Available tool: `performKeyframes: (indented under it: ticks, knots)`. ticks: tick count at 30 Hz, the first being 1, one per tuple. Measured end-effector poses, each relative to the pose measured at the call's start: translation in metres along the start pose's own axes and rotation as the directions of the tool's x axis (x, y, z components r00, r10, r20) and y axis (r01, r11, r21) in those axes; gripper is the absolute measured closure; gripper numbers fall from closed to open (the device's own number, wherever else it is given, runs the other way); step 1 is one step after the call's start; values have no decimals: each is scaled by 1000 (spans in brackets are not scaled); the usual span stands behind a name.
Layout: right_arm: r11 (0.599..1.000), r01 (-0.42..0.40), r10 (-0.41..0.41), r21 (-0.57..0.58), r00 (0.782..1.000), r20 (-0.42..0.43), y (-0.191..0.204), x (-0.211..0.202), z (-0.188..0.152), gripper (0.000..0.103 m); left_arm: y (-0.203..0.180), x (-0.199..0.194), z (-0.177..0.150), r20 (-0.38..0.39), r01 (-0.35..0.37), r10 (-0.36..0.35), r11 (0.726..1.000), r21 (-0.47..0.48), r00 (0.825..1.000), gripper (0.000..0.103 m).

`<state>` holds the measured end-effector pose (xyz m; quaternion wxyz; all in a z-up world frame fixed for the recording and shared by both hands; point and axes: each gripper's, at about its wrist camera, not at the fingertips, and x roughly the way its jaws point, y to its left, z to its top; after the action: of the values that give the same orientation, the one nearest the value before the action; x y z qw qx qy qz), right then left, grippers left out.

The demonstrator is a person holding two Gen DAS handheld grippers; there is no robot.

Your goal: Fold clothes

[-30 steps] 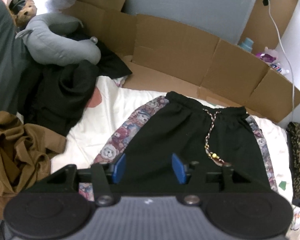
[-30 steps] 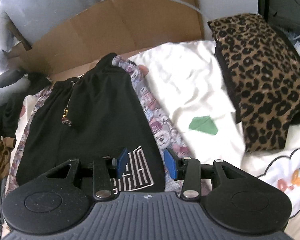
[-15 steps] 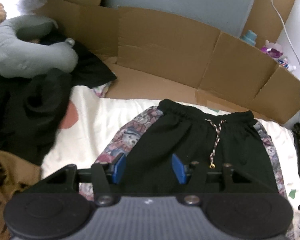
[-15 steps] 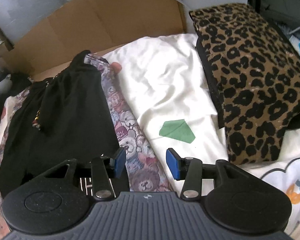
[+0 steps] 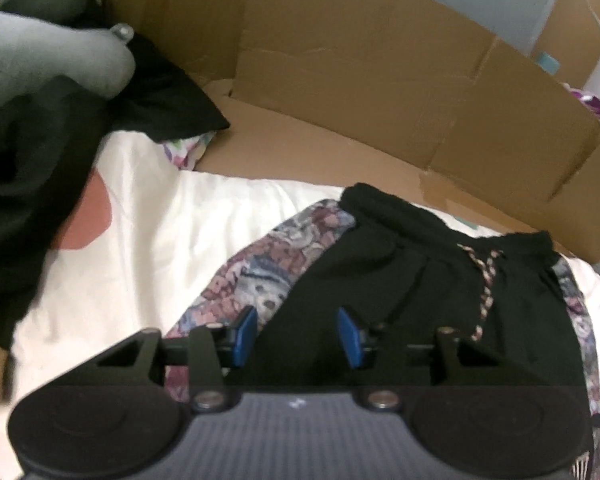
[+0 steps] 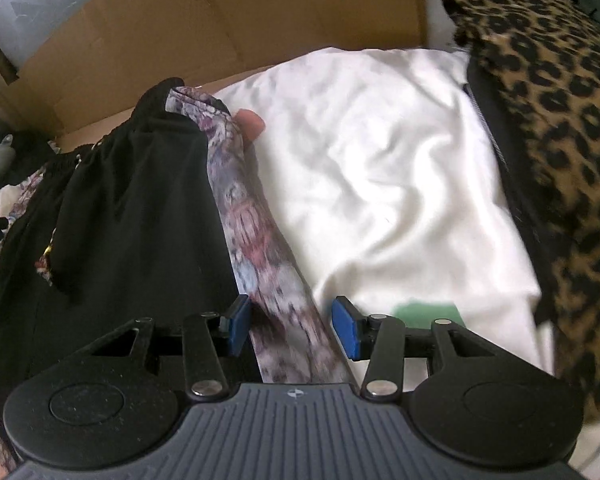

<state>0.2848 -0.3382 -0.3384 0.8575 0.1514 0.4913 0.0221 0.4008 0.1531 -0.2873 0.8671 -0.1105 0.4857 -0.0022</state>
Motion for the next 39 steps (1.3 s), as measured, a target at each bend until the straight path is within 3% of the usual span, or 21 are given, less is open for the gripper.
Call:
performKeyframes:
  ticks: [4, 10, 16, 21, 23, 27, 29, 30, 31, 39]
  knots:
    - [1000, 4, -4, 4, 1000, 19, 2, 12, 11, 51, 19, 21, -3, -16, -19, 17, 996, -83, 1000, 62]
    - [1000, 7, -6, -23, 999, 42, 7, 22, 30, 51, 26, 29, -1, -5, -39, 39, 996, -75, 999, 65]
    - [995, -28, 36, -98, 996, 81, 27, 26, 51, 51, 24, 6, 1, 15, -30, 31, 997, -70, 999, 65]
    - [993, -37, 41, -113, 998, 37, 37, 38, 60, 54, 20, -12, -11, 2, 11, -11, 999, -50, 1000, 67]
    - [994, -39, 42, -103, 999, 21, 38, 41, 63, 61, 18, -14, -16, -4, 17, -17, 999, -30, 1000, 67]
    - [998, -51, 51, -42, 999, 13, 27, 43, 70, 65, 19, -7, -22, -26, 3, -3, 1000, -18, 1000, 67]
    - [998, -55, 55, -9, 998, 3, 22, 46, 71, 87, 23, 0, -26, -44, -21, 21, 1000, -22, 999, 71]
    - [998, -57, 57, 6, 998, -1, 19, 48, 72, 92, 26, 4, -28, -44, -31, 30, 999, -24, 999, 74]
    - [999, -51, 51, -8, 999, -2, 21, 48, 72, 93, 28, 8, -29, -44, -39, 38, 999, -27, 998, 80]
    - [996, 53, -50, -76, 998, 36, 34, 39, 75, 103, 26, 8, -32, -30, -73, 73, 997, 7, 997, 85]
